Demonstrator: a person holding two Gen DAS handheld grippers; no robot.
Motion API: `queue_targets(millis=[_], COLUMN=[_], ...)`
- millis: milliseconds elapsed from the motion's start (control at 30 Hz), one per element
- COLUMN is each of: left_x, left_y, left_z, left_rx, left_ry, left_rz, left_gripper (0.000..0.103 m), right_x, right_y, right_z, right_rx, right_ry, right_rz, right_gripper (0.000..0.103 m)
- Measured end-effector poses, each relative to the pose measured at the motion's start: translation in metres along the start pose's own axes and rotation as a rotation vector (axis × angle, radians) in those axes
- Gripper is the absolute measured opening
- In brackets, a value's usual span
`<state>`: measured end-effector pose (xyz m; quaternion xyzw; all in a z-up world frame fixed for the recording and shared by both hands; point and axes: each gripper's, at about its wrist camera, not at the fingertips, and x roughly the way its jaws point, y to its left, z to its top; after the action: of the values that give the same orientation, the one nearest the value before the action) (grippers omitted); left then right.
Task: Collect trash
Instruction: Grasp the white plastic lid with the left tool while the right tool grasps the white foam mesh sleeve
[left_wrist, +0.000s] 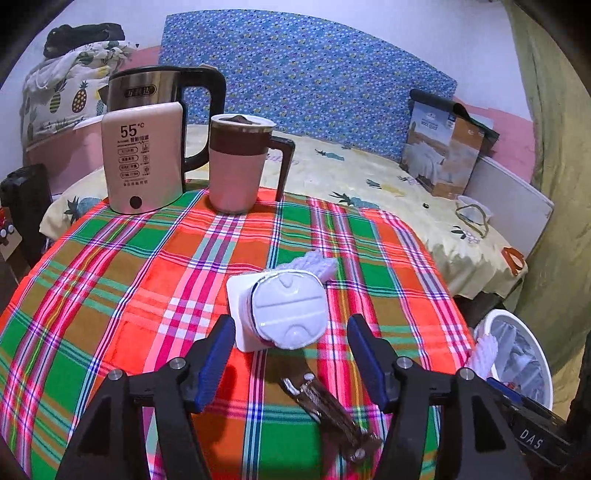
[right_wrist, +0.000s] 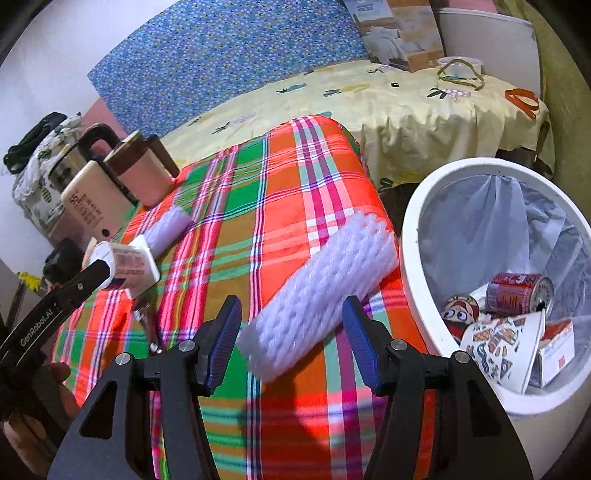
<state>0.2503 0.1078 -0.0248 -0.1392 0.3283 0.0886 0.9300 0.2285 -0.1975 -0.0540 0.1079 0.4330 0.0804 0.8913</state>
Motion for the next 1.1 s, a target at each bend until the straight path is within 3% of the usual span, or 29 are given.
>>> queue_targets(millis=[200, 267, 333, 367, 1100], left_x=[0.016, 0.018, 0.021, 0.021, -0.05], left_y=[0.009, 0.013, 0.016, 0.017, -0.008], left_z=[0.004, 0.004, 0.004, 0.003, -0.017], left_rx=[-0.031, -0.034, -0.03, -0.028, 0.078], left_ry=[0.01, 0.007, 0.017, 0.019, -0.043], left_rz=[0.035, 0.047, 0.042, 0.04, -0.029], left_gripper=[0.063, 0.061, 0.048, 0.048, 0.046], right_x=[0.013, 0.012, 0.011, 0.009, -0.044], right_y=[-0.001, -0.001, -0.003, -0.004, 0.003], right_z=[0.005, 0.006, 0.005, 0.004, -0.012], right_rx=[-0.009, -0.018, -0.016, -0.02, -0.101], right_ry=[0.014, 0.006, 0.003, -0.002, -0.098], right_rz=[-0.045, -0.047, -0.038, -0.035, 0.075], right_gripper=[0.058, 0.036, 0.03, 0.027, 0.024])
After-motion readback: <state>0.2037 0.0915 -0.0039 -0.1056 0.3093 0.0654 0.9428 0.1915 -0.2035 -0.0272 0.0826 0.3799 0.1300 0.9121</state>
